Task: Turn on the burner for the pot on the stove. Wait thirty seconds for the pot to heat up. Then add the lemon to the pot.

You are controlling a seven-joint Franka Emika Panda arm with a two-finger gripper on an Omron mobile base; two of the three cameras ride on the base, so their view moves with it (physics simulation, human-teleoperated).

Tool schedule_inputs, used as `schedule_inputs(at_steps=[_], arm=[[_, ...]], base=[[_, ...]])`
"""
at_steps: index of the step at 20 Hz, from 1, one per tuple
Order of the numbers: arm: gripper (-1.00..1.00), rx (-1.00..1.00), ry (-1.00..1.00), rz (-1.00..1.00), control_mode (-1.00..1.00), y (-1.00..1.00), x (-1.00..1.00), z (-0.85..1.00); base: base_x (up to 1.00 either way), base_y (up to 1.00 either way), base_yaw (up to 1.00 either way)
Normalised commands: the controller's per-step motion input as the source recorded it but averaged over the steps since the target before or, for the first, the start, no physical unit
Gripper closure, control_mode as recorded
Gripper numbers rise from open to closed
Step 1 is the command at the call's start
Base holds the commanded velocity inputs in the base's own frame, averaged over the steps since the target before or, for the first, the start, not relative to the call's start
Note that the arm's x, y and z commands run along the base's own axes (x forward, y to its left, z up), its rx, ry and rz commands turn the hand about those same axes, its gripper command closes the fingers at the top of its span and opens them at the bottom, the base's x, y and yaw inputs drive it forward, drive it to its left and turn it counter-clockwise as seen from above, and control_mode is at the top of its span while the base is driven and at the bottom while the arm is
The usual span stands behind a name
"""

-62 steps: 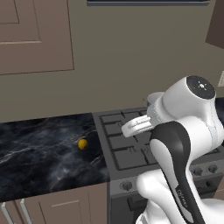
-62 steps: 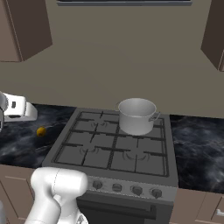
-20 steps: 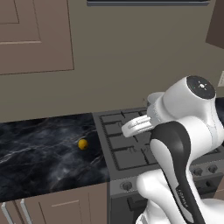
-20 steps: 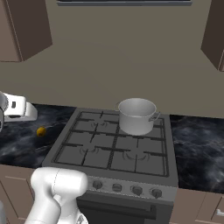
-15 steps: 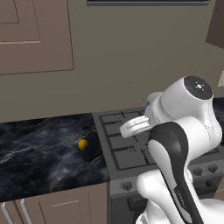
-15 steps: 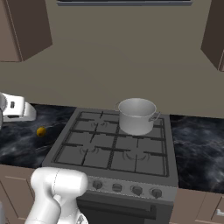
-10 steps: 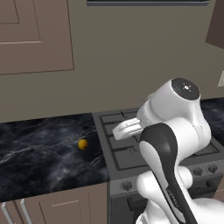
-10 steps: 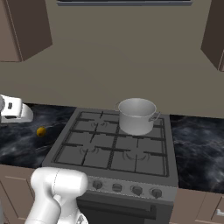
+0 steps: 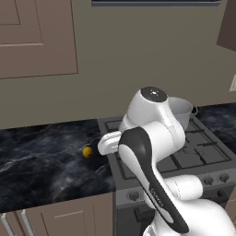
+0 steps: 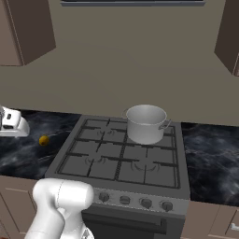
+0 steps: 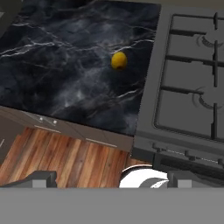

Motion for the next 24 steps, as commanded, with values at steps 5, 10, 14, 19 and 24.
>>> schedule_inputs(at_steps=[5, 10, 14, 19, 24], arm=[[-1.0, -0.03, 0.01, 0.0, -1.0, 0.16, 0.15, -0.39], [-1.0, -0.03, -0.05, 0.0, -1.0, 0.03, 0.23, -0.28], [-1.0, 0.0, 0.0, 0.0, -1.0, 0.08, 0.31, -0.3], [-1.0, 0.0, 0.0, 0.0, -1.0, 0.12, 0.45, -0.27], [-1.0, 0.0, 0.0, 0.0, -1.0, 0.19, 0.6, -0.23]], base=[[0.0, 0.0, 0.0], [0.0, 0.0, 0.0], [0.0, 0.0, 0.0], [0.0, 0.0, 0.0], [0.0, 0.0, 0.0]])
